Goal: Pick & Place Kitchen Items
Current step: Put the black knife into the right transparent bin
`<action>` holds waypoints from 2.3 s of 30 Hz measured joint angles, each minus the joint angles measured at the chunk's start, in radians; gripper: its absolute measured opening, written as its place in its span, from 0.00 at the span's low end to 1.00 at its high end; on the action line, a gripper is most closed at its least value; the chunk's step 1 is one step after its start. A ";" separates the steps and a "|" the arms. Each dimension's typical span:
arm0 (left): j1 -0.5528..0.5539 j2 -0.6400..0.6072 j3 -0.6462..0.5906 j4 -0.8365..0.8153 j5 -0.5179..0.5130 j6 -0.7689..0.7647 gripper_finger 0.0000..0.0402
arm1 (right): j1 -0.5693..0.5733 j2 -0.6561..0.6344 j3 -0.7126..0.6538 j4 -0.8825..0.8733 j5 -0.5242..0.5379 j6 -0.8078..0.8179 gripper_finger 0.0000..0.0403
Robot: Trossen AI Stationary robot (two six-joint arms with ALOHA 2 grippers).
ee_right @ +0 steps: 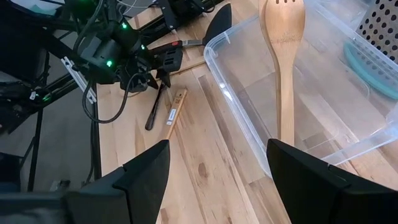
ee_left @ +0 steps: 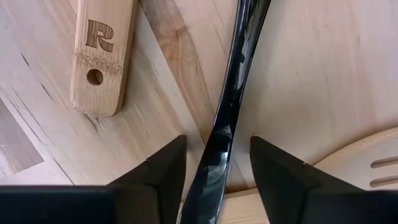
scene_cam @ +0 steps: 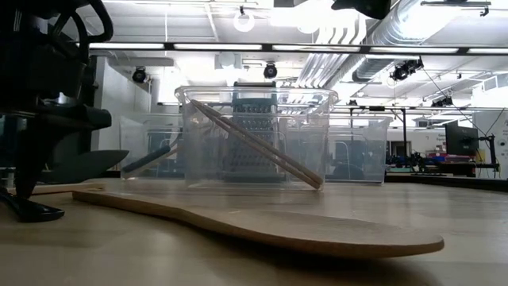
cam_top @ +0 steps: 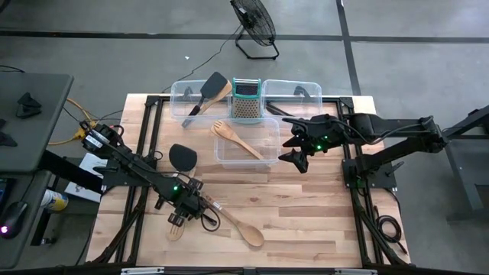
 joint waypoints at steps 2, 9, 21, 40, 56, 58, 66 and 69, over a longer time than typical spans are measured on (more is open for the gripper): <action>0.000 0.000 0.000 0.000 -0.001 0.000 0.38 | 0.000 0.000 0.000 0.000 0.000 0.003 0.65; 0.000 0.001 -0.001 0.001 -0.008 0.000 0.28 | 0.000 0.000 0.000 0.000 0.000 0.003 0.65; 0.000 0.002 -0.002 0.000 -0.017 0.000 0.10 | 0.000 0.000 0.000 0.000 0.000 0.003 0.65; 0.000 0.002 -0.002 0.000 -0.010 -0.007 0.10 | 0.000 0.000 0.000 0.000 -0.004 0.004 0.65; 0.000 0.003 0.016 -0.021 -0.002 -0.036 0.10 | 0.000 0.000 0.000 0.000 -0.035 0.003 0.65; 0.000 0.005 0.025 -0.032 -0.002 -0.037 0.10 | 0.000 0.000 0.000 0.000 -0.035 0.002 0.65; 0.001 0.006 0.054 -0.069 0.001 -0.038 0.10 | -0.001 0.000 0.000 0.000 -0.035 0.000 0.65; 0.001 0.006 0.069 -0.083 0.001 -0.038 0.10 | -0.001 0.000 0.000 0.000 -0.034 0.000 0.65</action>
